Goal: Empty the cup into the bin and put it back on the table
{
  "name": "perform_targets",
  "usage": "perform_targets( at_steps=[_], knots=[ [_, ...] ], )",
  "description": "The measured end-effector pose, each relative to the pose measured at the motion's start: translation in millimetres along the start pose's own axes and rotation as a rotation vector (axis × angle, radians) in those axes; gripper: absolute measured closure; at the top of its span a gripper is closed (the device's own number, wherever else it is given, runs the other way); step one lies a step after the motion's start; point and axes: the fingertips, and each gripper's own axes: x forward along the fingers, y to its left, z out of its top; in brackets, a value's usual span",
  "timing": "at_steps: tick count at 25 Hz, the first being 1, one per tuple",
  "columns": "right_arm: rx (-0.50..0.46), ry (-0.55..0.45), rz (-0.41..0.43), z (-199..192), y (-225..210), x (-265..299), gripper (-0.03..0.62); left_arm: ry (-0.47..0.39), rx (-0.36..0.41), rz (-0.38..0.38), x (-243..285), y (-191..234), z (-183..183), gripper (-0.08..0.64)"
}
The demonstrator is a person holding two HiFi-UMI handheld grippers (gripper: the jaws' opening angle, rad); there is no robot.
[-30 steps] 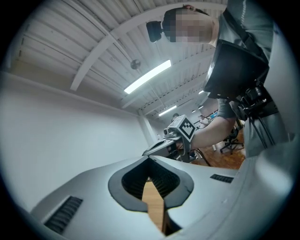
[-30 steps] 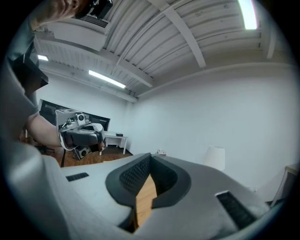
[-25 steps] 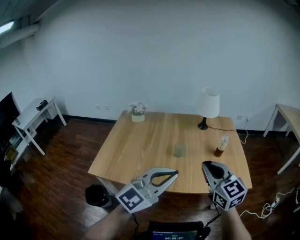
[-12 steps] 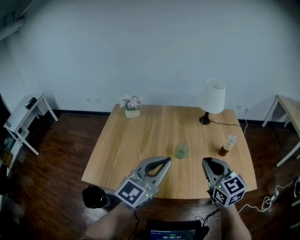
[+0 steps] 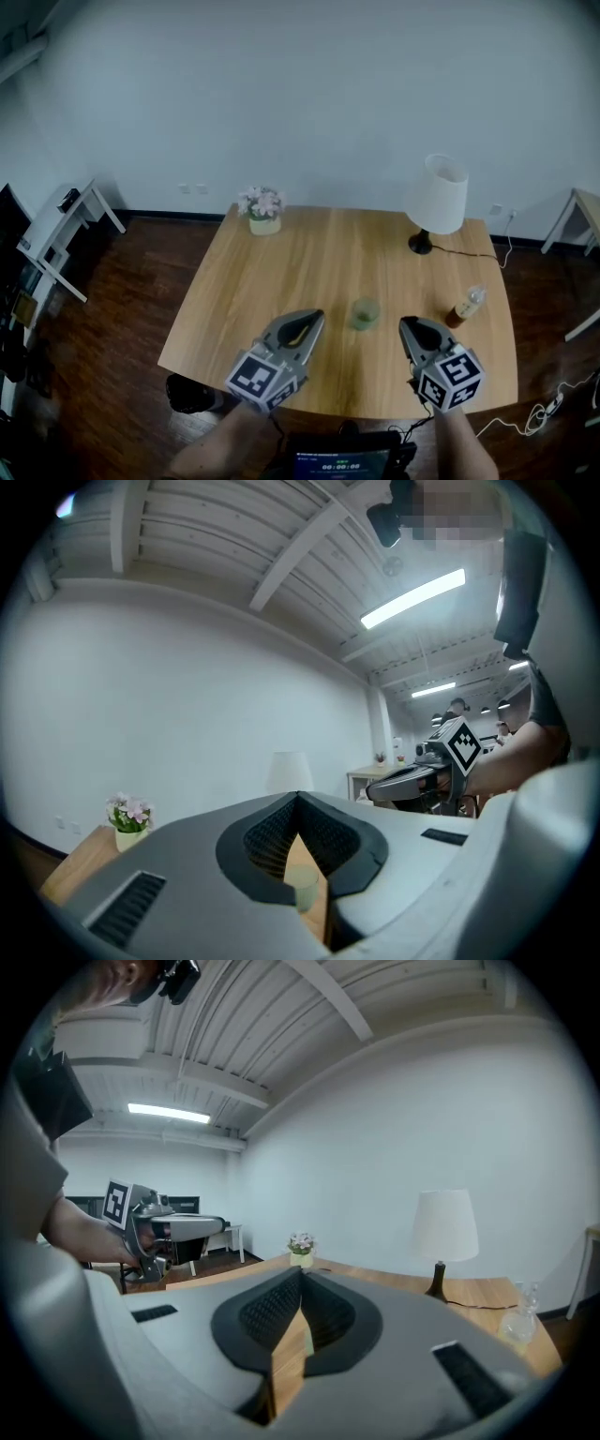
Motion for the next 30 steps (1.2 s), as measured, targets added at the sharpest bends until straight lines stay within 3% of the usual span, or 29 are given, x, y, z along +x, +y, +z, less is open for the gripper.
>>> perform_targets(
  at_steps=[10,19,23,30],
  knots=[
    [-0.008,0.041,0.082,-5.3,-16.0,38.1,0.588,0.062,-0.039,0.088,25.4,27.4,-27.6,0.566],
    [0.007,0.083,0.051,-6.6,-24.7,75.5,0.588,0.091,-0.098,0.045,43.5,48.4,-56.6,0.566],
    [0.002,0.086,0.051,-1.4,-27.9,100.8,0.588,0.118,-0.049,0.037,52.6,55.0,-68.7,0.566],
    [-0.021,0.086,0.06,-1.0,-33.8,133.3,0.588,0.155,-0.09,0.135,67.0,84.6,-90.4,0.566]
  ],
)
